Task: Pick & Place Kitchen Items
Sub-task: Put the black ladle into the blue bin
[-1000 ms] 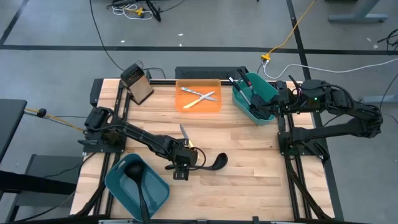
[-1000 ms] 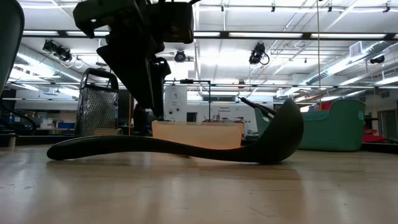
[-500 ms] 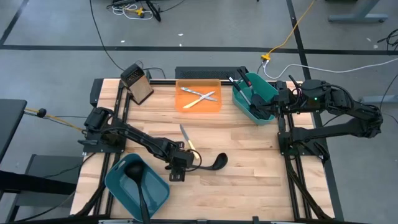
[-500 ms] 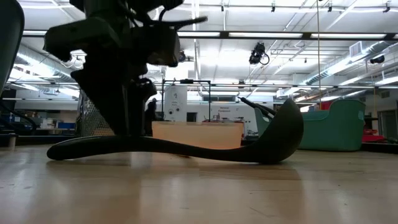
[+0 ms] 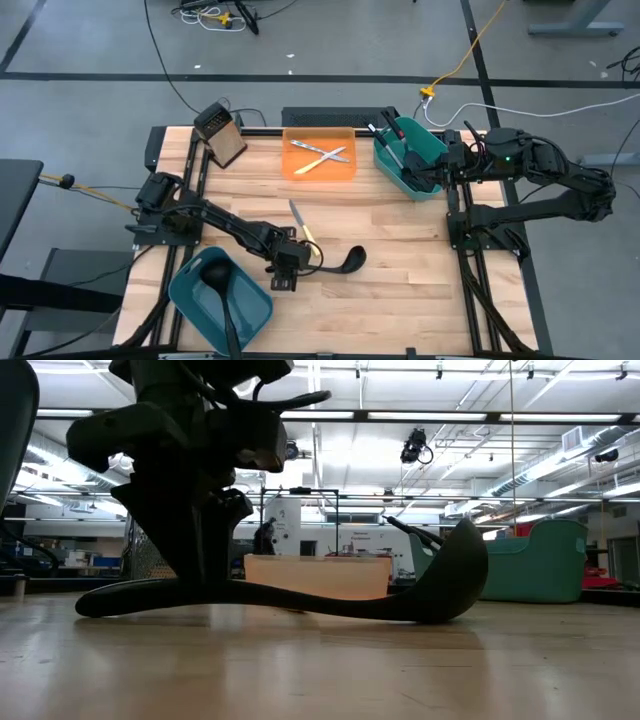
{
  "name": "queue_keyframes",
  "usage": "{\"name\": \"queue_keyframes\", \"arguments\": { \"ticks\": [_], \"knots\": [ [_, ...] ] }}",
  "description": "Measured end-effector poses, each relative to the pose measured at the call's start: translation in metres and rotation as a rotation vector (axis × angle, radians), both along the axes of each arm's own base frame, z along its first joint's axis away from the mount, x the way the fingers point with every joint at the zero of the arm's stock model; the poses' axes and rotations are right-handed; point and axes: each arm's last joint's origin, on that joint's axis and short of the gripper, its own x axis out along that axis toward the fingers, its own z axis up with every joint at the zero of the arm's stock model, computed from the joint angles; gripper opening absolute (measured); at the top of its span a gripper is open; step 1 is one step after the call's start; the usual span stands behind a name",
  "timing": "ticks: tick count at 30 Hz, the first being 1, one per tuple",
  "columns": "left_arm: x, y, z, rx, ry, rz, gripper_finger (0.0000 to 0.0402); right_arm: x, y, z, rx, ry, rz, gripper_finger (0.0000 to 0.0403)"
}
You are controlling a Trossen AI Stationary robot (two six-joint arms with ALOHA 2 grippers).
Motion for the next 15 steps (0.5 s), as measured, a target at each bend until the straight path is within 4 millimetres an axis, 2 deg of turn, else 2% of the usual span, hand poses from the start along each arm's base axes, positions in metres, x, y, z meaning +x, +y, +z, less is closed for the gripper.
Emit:
{"name": "queue_keyframes", "arguments": {
  "ticks": [11,15],
  "knots": [
    [0.000,-0.001,0.000,-0.011,0.004,0.011,0.0234,0.000,0.000,0.000,0.001,0.000,0.000,0.0005],
    [0.000,-0.004,-0.012,-0.030,0.055,0.008,0.0234,0.000,0.000,0.000,0.001,0.000,-0.001,0.0005]
  ]
}}
